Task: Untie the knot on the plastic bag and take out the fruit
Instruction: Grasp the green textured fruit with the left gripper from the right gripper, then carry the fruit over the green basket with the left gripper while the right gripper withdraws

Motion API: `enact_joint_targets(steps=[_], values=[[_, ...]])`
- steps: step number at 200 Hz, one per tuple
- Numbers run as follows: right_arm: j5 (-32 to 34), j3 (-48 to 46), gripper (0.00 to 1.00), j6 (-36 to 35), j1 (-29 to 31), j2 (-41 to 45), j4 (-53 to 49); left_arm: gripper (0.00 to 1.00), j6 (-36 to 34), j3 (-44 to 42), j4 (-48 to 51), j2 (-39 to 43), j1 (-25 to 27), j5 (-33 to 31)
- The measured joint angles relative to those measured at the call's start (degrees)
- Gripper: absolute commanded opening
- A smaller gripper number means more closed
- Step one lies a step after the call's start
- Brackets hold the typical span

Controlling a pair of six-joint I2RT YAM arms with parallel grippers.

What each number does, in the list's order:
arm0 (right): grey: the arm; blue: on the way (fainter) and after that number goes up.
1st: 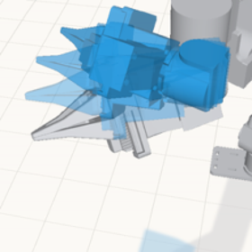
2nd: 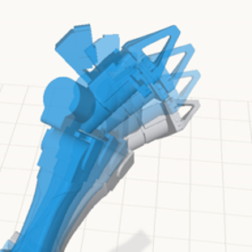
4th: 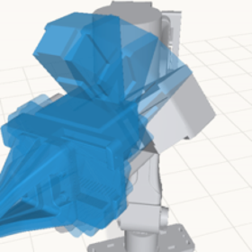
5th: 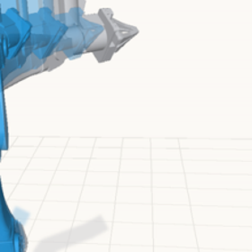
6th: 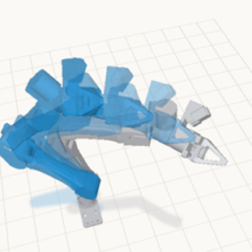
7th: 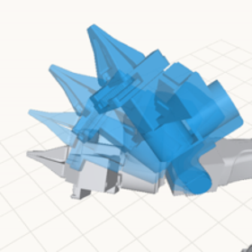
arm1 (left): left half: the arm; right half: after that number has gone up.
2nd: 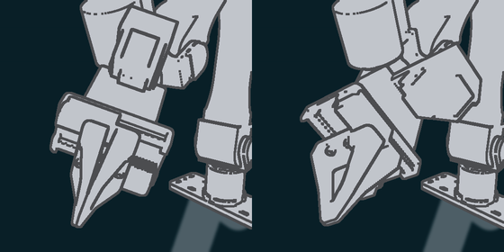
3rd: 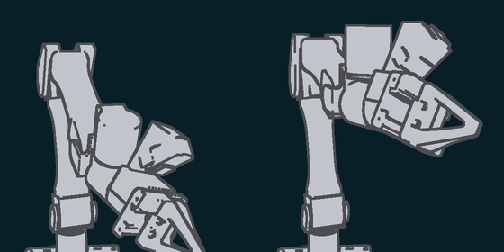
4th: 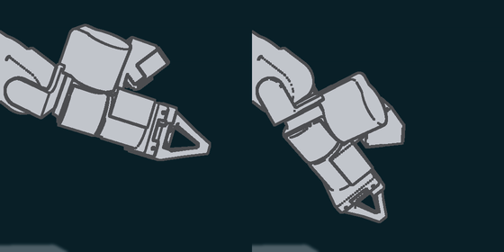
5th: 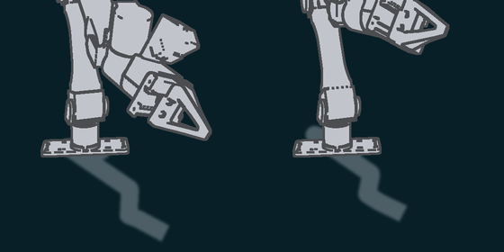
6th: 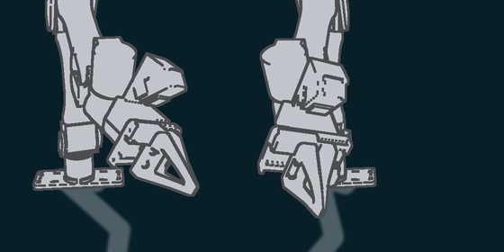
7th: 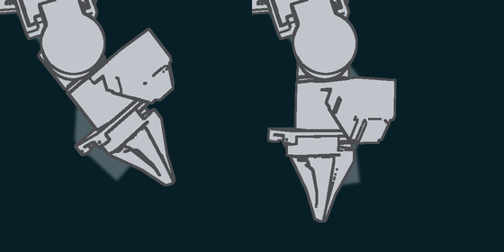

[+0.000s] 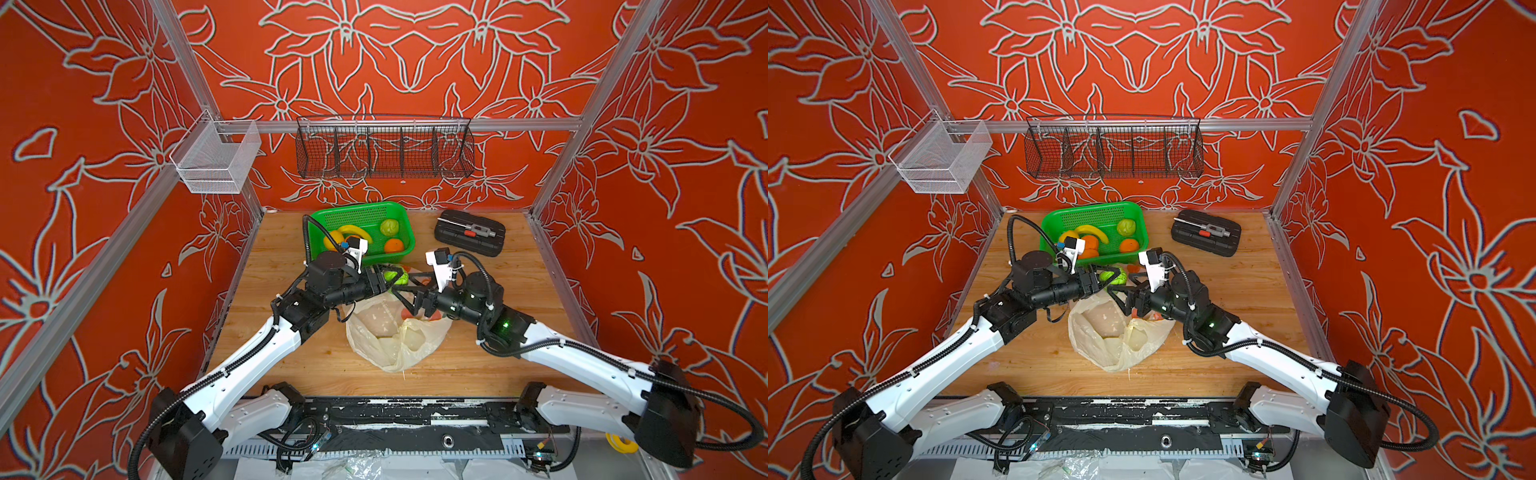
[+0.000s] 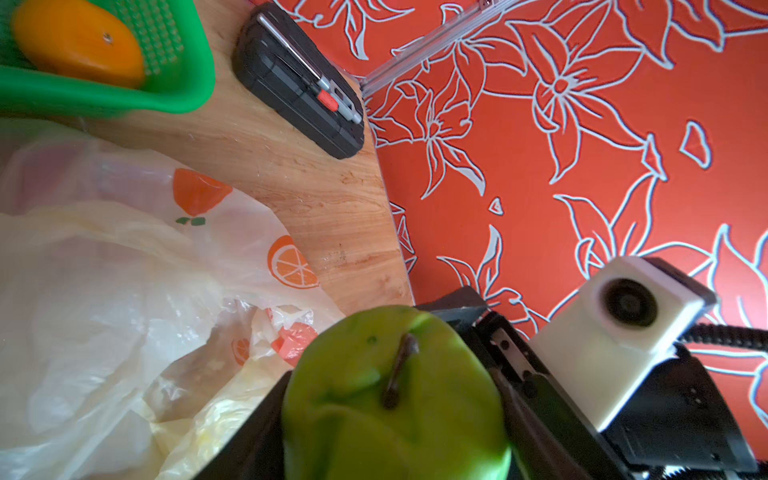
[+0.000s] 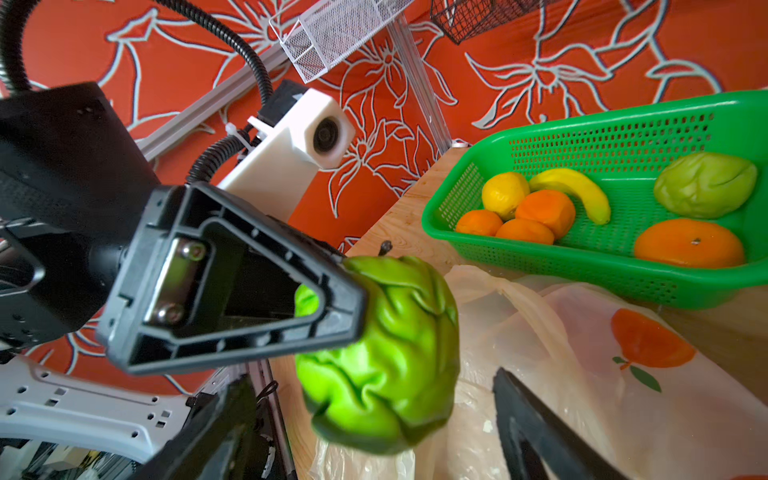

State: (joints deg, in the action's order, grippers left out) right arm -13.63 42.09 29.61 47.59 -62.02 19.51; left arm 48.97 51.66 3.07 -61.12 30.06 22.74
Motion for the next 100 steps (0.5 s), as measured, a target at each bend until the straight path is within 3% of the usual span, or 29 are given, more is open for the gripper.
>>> enact_joint_targets(steps=[43, 100], values=[[4.3, -1.3, 0.97, 0.6, 0.0, 5.9, -0.6, 0.53, -4.7, 6.3, 1.1, -2.3, -0.4, -6.8], [8.2, -1.8, 0.97, 0.6, 0.0, 9.1, -4.2, 0.52, -9.2, 15.8, 1.7, -15.0, -5.2, -9.2]])
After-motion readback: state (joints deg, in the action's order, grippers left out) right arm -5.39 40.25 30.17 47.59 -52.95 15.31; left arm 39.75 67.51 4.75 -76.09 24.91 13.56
